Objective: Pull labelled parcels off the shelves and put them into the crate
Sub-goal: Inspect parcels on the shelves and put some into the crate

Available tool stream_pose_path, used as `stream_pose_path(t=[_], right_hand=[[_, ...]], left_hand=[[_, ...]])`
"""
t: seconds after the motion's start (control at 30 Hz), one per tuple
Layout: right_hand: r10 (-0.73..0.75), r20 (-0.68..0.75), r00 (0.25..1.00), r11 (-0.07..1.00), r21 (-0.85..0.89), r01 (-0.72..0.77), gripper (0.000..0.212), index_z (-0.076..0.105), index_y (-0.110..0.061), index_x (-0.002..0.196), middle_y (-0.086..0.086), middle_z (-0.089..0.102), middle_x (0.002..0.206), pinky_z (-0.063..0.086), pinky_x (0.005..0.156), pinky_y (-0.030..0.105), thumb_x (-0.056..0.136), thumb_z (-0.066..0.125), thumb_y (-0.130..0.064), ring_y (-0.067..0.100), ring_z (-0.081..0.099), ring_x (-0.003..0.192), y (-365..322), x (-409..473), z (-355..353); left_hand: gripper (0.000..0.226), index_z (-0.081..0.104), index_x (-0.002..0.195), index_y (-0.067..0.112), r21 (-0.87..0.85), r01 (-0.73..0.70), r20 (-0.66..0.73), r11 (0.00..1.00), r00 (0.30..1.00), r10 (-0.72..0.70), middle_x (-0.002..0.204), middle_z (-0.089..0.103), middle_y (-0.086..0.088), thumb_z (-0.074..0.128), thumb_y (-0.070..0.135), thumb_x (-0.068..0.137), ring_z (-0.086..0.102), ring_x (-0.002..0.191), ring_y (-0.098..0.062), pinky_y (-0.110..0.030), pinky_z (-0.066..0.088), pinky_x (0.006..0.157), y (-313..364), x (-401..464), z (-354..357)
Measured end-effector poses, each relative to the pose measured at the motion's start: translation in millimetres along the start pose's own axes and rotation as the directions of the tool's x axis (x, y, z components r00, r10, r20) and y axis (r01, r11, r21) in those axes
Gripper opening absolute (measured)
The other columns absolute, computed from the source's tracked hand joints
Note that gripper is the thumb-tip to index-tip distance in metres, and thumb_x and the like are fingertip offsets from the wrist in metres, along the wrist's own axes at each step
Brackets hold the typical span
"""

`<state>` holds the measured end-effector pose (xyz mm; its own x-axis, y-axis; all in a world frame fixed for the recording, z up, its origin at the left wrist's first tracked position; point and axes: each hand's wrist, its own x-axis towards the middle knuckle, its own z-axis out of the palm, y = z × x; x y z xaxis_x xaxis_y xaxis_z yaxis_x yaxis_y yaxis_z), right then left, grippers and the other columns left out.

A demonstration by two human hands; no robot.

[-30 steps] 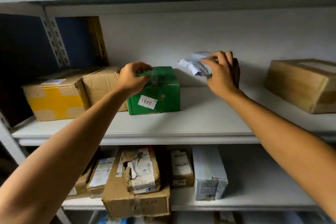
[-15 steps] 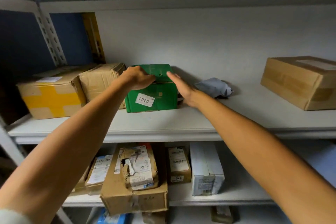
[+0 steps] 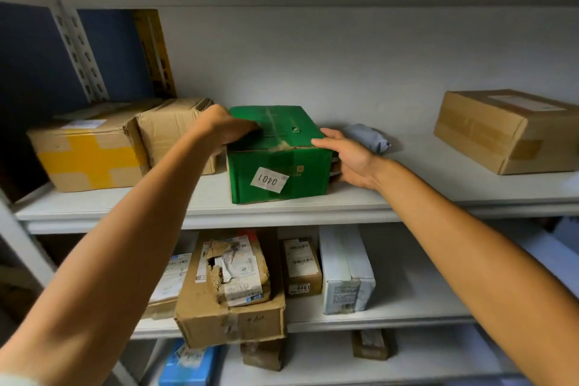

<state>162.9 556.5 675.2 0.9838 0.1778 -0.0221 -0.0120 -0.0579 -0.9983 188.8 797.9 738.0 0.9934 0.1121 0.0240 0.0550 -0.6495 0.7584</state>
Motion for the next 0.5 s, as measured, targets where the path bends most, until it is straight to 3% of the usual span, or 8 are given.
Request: stream_pose_path(t=[0.07,0.13,0.2,0.3,0.4,0.5], right_hand=[[0.012,0.026,1.0,0.999,0.029,-0.013,0.048,0.045,-0.028,0.141,0.012,0.058,0.132,0.053,0.085,0.048,0.096,0.062,-0.027,0.031,0.06,0.113,-2,-17,-3],[0.004,0.03,1.0,1.0,-0.004,-0.004,0.037,0.056,-0.018,0.132,0.012,0.065,0.115,0.055,0.075,0.039,0.096,0.06,-0.027,0.028,0.064,0.1,-3,-27,-7],[0.002,0.013,1.0,0.999,-0.05,-0.001,0.04,0.069,-0.015,0.112,0.008,0.072,0.102,0.052,0.089,0.041,0.085,0.071,-0.045,0.028,0.065,0.1,-6,-35,-3],[-0.006,-0.095,0.995,0.998,-0.064,0.0,0.069,0.071,-0.029,0.115,0.003,0.07,0.123,0.037,0.112,0.049,0.061,0.077,-0.072,0.026,0.058,0.121,-7,-44,12],[-0.094,-0.19,0.977,0.995,-0.003,0.095,0.077,0.064,-0.033,0.13,0.0,0.067,0.13,0.036,0.114,0.052,0.07,0.059,-0.082,0.025,0.059,0.123,-12,-50,25],[-0.201,-0.302,0.932,0.974,0.037,0.222,0.076,0.065,-0.034,0.128,0.003,0.07,0.122,0.044,0.107,0.056,0.078,0.045,-0.087,0.028,0.064,0.116,-26,-61,31]], left_hand=[[0.047,0.057,0.091,0.013,-0.147,0.184,0.248,0.972,0.958,-0.144,0.078,0.064,-0.004,0.072,0.057,0.083,0.057,0.071,-0.015,-0.027,0.047,0.074,-13,-11,-8],[0.048,0.057,0.088,0.014,-0.184,0.229,0.348,0.956,0.925,-0.154,0.068,0.063,-0.003,0.07,0.059,0.083,0.058,0.062,-0.016,-0.029,0.046,0.072,-26,-17,-11],[0.047,0.061,0.095,0.012,-0.224,0.2,0.362,0.954,0.926,-0.109,0.076,0.068,-0.006,0.072,0.055,0.082,0.063,0.073,-0.02,-0.034,0.049,0.078,-35,-26,-12],[0.058,0.066,0.109,0.009,-0.331,0.076,0.405,0.941,0.912,0.069,0.101,0.073,-0.012,0.08,0.048,0.068,0.068,0.089,-0.025,-0.04,0.05,0.084,-41,-41,-24],[0.087,0.07,0.118,0.018,-0.455,-0.047,0.405,0.889,0.879,0.253,0.113,0.075,-0.005,0.099,0.041,0.04,0.073,0.101,-0.021,-0.043,0.054,0.086,-44,-52,-38],[0.07,0.068,0.122,0.015,-0.491,-0.162,0.311,0.856,0.885,0.346,0.114,0.075,-0.001,0.09,0.018,0.056,0.072,0.103,-0.018,-0.041,0.06,0.084,-41,-64,-47]])
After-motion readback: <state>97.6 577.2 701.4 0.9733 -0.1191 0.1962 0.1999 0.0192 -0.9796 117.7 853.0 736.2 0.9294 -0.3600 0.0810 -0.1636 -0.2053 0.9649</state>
